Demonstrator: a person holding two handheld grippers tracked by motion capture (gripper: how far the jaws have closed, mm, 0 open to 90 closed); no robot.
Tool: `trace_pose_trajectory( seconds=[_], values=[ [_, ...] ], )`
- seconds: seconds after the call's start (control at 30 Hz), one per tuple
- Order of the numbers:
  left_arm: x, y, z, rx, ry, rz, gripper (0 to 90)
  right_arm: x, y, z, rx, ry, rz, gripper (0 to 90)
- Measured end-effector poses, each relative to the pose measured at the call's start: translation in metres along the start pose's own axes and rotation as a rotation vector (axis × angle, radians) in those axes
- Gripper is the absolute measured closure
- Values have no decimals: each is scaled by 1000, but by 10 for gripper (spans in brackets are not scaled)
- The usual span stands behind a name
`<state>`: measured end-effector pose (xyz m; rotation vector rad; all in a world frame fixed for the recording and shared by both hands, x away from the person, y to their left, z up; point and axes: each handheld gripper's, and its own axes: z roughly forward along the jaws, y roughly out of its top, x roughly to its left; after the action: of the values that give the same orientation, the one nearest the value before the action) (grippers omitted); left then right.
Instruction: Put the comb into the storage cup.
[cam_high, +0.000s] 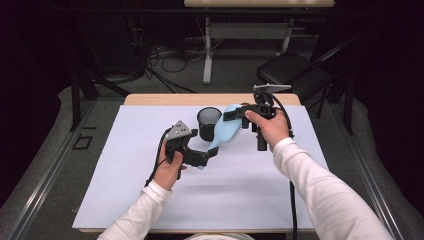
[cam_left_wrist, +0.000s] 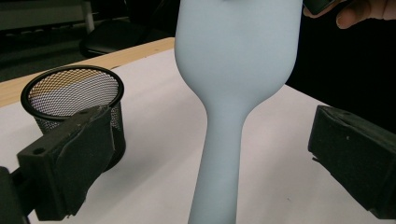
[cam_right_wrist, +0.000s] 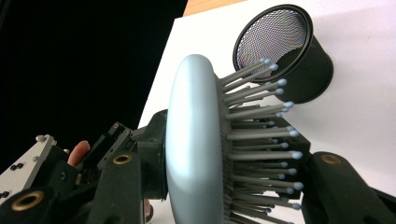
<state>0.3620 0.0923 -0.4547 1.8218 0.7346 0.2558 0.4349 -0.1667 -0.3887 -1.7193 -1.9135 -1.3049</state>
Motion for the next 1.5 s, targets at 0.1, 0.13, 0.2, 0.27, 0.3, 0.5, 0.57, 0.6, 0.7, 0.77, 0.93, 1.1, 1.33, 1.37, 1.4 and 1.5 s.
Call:
trace_pose_trajectory(
  seconds=[0.1, 0.13, 0.2, 0.27, 0.3, 0.5, 0.57, 0.6, 0.7, 0.77, 0.93, 1.1, 1.33, 1.37, 1.4, 1.5],
  values=[
    [0, 0, 1, 7, 0, -1, 8, 0, 0, 0, 1, 0, 0, 492],
    [0, 0, 1, 8, 2, -1, 8, 0, 0, 0, 1, 0, 0, 492],
    [0, 0, 1, 9, 1, -1, 8, 0, 0, 1, -4, 2, -5, 492],
    [0, 0, 1, 8, -1, -2, 8, 0, -1, 1, -3, 2, -5, 492],
    [0, 0, 1, 7, -4, -4, 8, 0, -1, 1, -2, 3, -5, 492],
    [0, -1, 1, 11, -3, -2, 8, 1, -1, 2, -2, 2, -11, 492],
    [0, -1, 1, 14, -5, -3, 10, 1, -1, 2, -3, 3, -11, 492],
    [0, -1, 2, 15, -5, -2, 11, 1, -1, 2, -2, 2, -8, 492],
    [1, -1, 1, 14, -7, -4, 11, 1, -1, 2, 7, -7, -17, 492],
    [1, -1, 1, 15, -2, -5, 11, 2, -2, 2, 2, -5, -17, 492],
    [1, -1, 1, 13, -2, -7, 11, 2, -1, 1, -2, -5, -20, 492],
    [2, -1, 0, 15, 8, -1, 15, 3, -1, -2, -15, -13, -23, 492],
    [4, -1, 0, 20, 11, -9, 24, 6, 1, -6, -20, -25, -41, 492],
    [4, -1, 0, 20, 11, -9, 24, 6, 1, -6, -20, -25, -41, 492],
    [4, -1, 0, 20, 11, -8, 24, 7, 2, -7, -21, -27, -41, 492],
    [5, 0, -1, 22, 15, -11, 24, 8, 4, -10, -23, -29, -43, 492]
  ],
)
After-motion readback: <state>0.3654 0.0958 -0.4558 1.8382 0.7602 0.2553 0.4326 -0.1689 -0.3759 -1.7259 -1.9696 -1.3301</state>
